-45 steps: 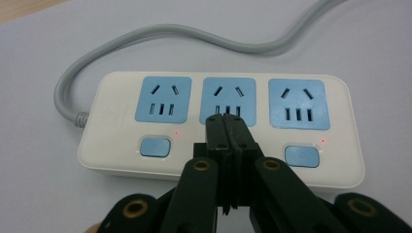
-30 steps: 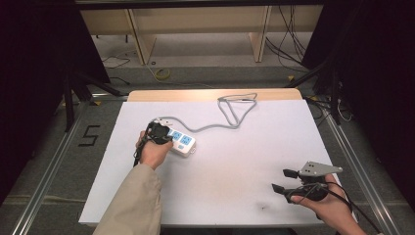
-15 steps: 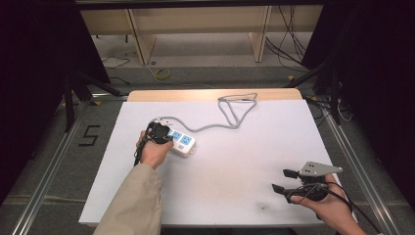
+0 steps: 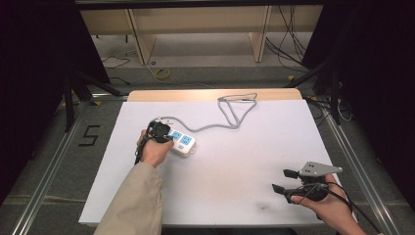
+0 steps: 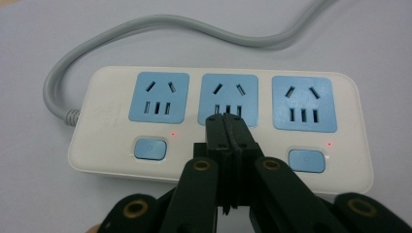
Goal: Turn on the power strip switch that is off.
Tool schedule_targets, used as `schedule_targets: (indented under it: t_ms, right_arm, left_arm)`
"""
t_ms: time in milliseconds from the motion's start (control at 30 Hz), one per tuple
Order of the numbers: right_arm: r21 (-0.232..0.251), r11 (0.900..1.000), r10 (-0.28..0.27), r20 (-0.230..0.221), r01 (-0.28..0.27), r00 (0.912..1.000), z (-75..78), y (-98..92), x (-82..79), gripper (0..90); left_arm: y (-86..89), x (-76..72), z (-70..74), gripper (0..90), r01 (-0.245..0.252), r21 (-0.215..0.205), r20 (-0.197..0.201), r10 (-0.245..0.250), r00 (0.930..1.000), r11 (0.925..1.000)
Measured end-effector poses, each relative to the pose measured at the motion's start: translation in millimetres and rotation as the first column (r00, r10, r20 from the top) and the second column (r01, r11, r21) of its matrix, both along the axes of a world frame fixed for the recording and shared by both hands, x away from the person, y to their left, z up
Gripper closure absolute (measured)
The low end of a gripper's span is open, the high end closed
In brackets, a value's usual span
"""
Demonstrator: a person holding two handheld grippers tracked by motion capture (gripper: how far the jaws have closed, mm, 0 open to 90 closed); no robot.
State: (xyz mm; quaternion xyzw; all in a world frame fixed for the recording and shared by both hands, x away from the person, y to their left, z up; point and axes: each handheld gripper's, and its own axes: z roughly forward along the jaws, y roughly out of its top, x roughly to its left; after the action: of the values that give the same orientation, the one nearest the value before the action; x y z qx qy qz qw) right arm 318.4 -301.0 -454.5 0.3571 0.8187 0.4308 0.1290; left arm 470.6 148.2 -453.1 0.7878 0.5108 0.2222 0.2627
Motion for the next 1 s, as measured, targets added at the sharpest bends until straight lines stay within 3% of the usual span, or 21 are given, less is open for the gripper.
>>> schedule_targets:
  t_ms: [1000]
  right_arm:
    - [-0.003,1.000,-0.004,-0.001,0.004,1.0000,-0.3,-0.7,-0.1,28.5]
  left_arm:
    - [-1.8,5.1,3.6,89.9,0.010,0.020,-0.053,-0.009,0.9986,0.9997]
